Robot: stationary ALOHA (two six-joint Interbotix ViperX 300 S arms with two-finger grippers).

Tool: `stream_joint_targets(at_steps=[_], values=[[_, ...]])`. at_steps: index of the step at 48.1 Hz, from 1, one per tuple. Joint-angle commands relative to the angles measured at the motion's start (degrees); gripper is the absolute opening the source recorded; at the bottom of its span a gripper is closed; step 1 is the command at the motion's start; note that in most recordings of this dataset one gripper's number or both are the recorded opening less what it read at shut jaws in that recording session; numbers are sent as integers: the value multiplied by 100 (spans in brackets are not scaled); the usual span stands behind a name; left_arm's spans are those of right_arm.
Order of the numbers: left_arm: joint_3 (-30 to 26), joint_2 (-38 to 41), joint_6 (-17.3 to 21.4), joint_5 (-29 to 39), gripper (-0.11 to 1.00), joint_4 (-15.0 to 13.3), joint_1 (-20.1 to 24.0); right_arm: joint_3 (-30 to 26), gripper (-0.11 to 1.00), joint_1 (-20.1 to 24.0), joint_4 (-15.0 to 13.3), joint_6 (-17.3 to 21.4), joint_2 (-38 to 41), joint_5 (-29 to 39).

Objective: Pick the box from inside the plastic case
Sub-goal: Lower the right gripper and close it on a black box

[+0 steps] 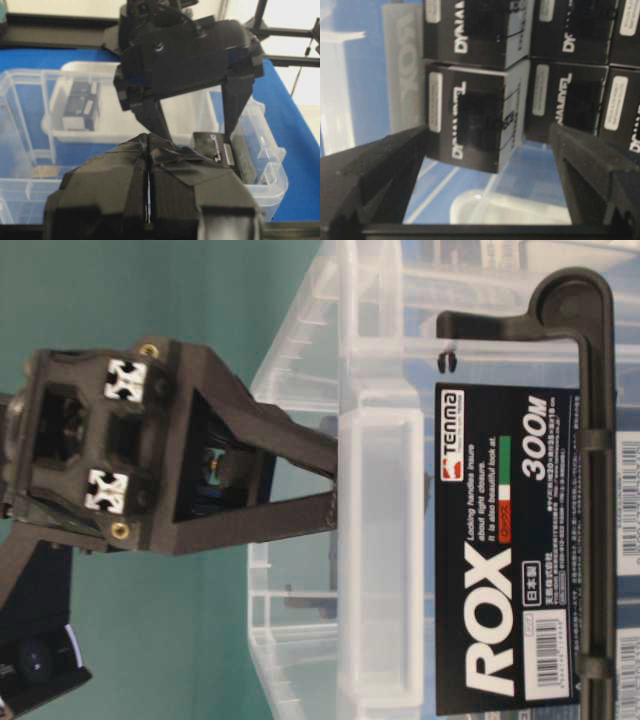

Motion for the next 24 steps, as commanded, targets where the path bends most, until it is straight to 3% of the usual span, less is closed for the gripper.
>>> stream_joint_targets(at_steps=[1, 9, 24], values=[[-158, 26, 0, -26, -5, 18, 35, 18, 99, -18, 123, -18, 44, -114], [-158, 26, 0, -26, -5, 18, 62, 70, 99, -18, 325, -70, 141, -158], [-158, 35, 0, -26, -5, 18, 62, 105, 99, 9, 721, -527, 404, -193]])
